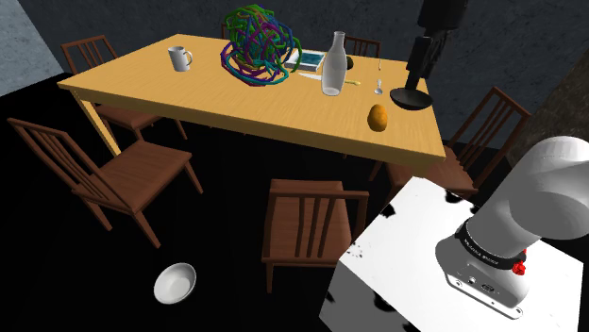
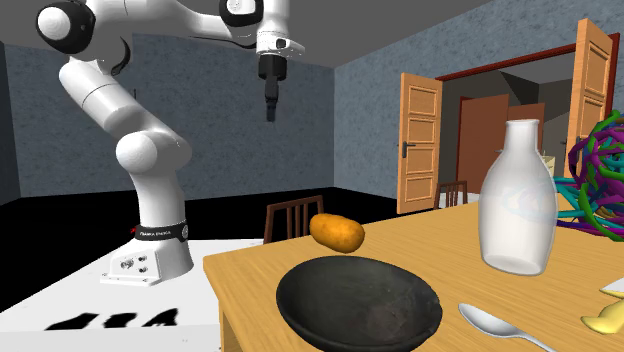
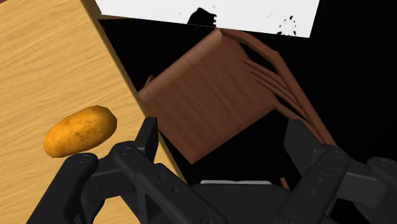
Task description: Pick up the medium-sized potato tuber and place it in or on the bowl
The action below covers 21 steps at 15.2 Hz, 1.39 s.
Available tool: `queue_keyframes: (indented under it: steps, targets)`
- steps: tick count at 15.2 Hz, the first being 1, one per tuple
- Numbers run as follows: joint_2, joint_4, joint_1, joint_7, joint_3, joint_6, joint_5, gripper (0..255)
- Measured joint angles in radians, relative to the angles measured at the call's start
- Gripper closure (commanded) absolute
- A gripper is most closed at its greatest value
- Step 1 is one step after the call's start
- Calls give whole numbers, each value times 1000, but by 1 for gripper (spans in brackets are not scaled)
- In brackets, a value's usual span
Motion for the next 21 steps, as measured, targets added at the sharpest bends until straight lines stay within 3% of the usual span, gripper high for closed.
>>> queue_keyframes:
  steps: [3, 11, 21]
  targets:
    - [31, 1, -15, 24, -1, 31, -5, 0]
    - [239, -22, -106, 183, -11, 270, -38, 0]
    - [541, 67, -216, 384, -56, 494, -87, 0]
